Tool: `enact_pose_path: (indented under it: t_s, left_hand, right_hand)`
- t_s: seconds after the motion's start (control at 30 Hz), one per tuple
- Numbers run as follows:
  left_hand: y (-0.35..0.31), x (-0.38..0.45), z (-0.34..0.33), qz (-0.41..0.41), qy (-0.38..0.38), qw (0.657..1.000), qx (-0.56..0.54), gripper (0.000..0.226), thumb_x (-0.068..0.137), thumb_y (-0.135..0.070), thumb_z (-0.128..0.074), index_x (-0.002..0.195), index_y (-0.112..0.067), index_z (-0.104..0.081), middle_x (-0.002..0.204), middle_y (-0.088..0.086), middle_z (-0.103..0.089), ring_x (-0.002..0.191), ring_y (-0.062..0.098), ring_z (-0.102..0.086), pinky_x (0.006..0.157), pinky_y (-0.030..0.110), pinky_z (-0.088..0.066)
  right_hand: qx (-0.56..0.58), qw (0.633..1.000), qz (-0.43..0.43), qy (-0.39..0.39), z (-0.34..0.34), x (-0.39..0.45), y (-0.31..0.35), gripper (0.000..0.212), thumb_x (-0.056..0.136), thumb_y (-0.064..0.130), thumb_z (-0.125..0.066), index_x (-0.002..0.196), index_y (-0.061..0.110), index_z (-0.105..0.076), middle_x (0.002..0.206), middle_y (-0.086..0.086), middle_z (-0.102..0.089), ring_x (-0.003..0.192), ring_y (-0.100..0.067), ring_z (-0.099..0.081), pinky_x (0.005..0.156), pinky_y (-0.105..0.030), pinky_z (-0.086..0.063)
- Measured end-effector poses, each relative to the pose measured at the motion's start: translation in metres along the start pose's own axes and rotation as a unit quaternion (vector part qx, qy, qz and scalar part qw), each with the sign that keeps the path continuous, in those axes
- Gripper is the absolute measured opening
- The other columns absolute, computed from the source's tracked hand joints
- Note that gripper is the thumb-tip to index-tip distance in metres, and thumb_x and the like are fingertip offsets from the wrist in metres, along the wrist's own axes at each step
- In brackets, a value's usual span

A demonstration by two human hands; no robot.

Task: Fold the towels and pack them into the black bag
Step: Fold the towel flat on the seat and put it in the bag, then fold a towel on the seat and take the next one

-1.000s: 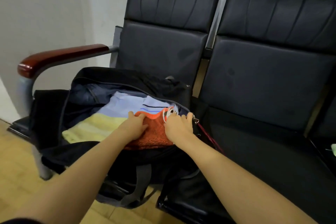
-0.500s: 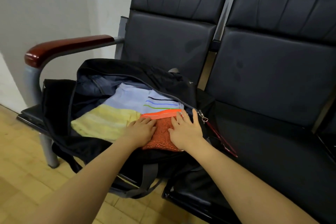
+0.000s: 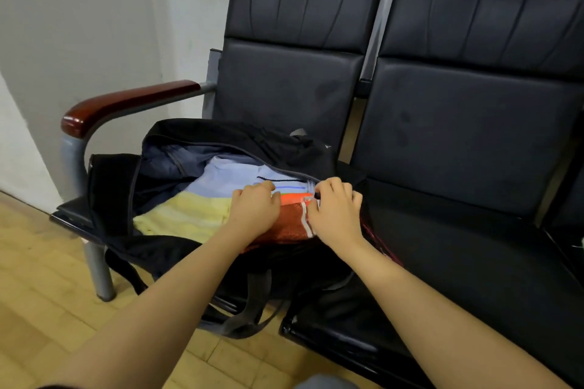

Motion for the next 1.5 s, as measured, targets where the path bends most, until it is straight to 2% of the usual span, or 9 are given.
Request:
enact_pose_path:
  t_s: [0.23, 0.4, 0.5, 0.73, 0.87, 1.1, 1.3, 1.4, 1.5]
  left_hand:
    - [-0.097, -0.015, 0.014, -0.076, -0.006, 0.995, -0.069, 0.027, 0.095, -0.023, -0.042, 0.116, -0.015, -0.058, 0.118, 0.005, -0.062, 0.113, 0.028, -0.053, 0.094, 0.037, -0.031]
    - [-0.196, -0.041, -0.018, -0.166, 0.056, 0.978, -0.109, 0.028, 0.096, -0.024, -0.043, 0.120, -0.017, -0.057, 0.116, 0.003, -0.061, 0.109, 0.024, -0.056, 0.098, 0.039, -0.036]
    - [-0.264, -0.059, -0.048, -0.209, 0.108, 0.963, -0.132, 0.028, 0.097, -0.024, -0.043, 0.120, -0.017, -0.057, 0.113, 0.001, -0.060, 0.104, 0.020, -0.057, 0.099, 0.039, -0.038]
    - [-0.420, -0.109, -0.102, -0.299, 0.191, 0.917, -0.181, 0.026, 0.097, -0.022, -0.044, 0.118, -0.018, -0.058, 0.114, 0.001, -0.059, 0.104, 0.019, -0.057, 0.100, 0.040, -0.039]
    - [-0.487, -0.136, -0.132, -0.333, 0.228, 0.895, -0.191, 0.026, 0.097, -0.020, -0.042, 0.117, -0.016, -0.059, 0.112, 0.004, -0.061, 0.104, 0.025, -0.057, 0.097, 0.041, -0.041]
    - [-0.572, -0.171, -0.187, -0.375, 0.291, 0.863, -0.176, 0.033, 0.099, -0.016, -0.035, 0.127, -0.016, -0.055, 0.109, 0.012, -0.064, 0.099, 0.031, -0.058, 0.086, 0.038, -0.045]
    - [-0.607, -0.178, -0.213, -0.410, 0.313, 0.846, -0.139, 0.050, 0.097, -0.015, -0.043, 0.144, -0.023, -0.032, 0.121, 0.015, -0.057, 0.110, 0.035, -0.052, 0.091, 0.047, -0.044]
    - [-0.609, -0.172, -0.213, -0.401, 0.329, 0.838, -0.169, 0.059, 0.097, -0.012, -0.042, 0.148, -0.030, -0.020, 0.102, 0.018, -0.058, 0.090, 0.035, -0.056, 0.080, 0.043, -0.048]
    - [-0.609, -0.167, -0.199, -0.380, 0.348, 0.818, -0.253, 0.062, 0.097, -0.004, -0.039, 0.149, -0.030, -0.018, 0.066, 0.008, -0.044, 0.056, 0.019, -0.042, 0.055, 0.025, -0.036]
  right_hand:
    - [0.096, 0.991, -0.098, -0.009, 0.060, -0.024, -0.072, 0.019, 0.094, 0.020, -0.048, 0.110, 0.016, -0.058, 0.115, 0.002, -0.054, 0.110, -0.018, -0.047, 0.096, -0.034, -0.030]
    - [0.126, 0.975, -0.184, -0.025, 0.108, -0.066, -0.156, 0.013, 0.094, 0.018, -0.049, 0.104, 0.016, -0.058, 0.108, 0.005, -0.055, 0.090, -0.014, -0.056, 0.085, -0.034, -0.046]
    - [0.103, 0.965, -0.236, -0.048, 0.140, -0.095, -0.217, 0.011, 0.095, 0.018, -0.050, 0.102, 0.017, -0.058, 0.104, 0.007, -0.051, 0.083, -0.011, -0.055, 0.071, -0.027, -0.042]
    - [0.073, 0.926, -0.352, -0.111, 0.200, -0.161, -0.361, 0.009, 0.089, 0.008, -0.050, 0.085, 0.010, -0.057, 0.080, -0.008, -0.056, 0.078, -0.028, -0.057, 0.065, -0.031, -0.039]
    - [0.040, 0.914, -0.383, -0.125, 0.228, -0.197, -0.424, 0.015, 0.087, 0.004, -0.051, 0.095, -0.003, -0.062, 0.098, -0.019, -0.060, 0.091, -0.035, -0.056, 0.078, -0.039, -0.043]
    - [-0.181, 0.883, -0.433, -0.023, 0.244, -0.246, -0.492, 0.033, 0.076, 0.011, -0.061, 0.106, -0.002, -0.056, 0.107, -0.021, -0.055, 0.099, -0.040, -0.051, 0.079, -0.044, -0.038]
    - [-0.198, 0.895, -0.391, -0.086, 0.244, -0.250, -0.508, 0.012, 0.081, 0.006, -0.054, 0.092, 0.006, -0.060, 0.092, -0.015, -0.061, 0.089, -0.037, -0.056, 0.073, -0.041, -0.036]
    - [-0.166, 0.902, -0.360, -0.171, 0.253, -0.248, -0.503, 0.008, 0.082, 0.008, -0.050, 0.086, 0.008, -0.058, 0.081, -0.013, -0.060, 0.078, -0.036, -0.057, 0.067, -0.039, -0.035]
    - [-0.125, 0.913, -0.317, -0.223, 0.265, -0.236, -0.491, 0.024, 0.086, 0.019, -0.037, 0.085, 0.008, -0.059, 0.081, -0.011, -0.060, 0.076, -0.033, -0.056, 0.067, -0.039, -0.034]
Point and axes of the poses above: each hand's wrist, its own x-axis towards the middle knuckle, its own z-axis out of the back of the hand, y = z × x, the point moved 4 cm from there along x, towards the middle knuckle
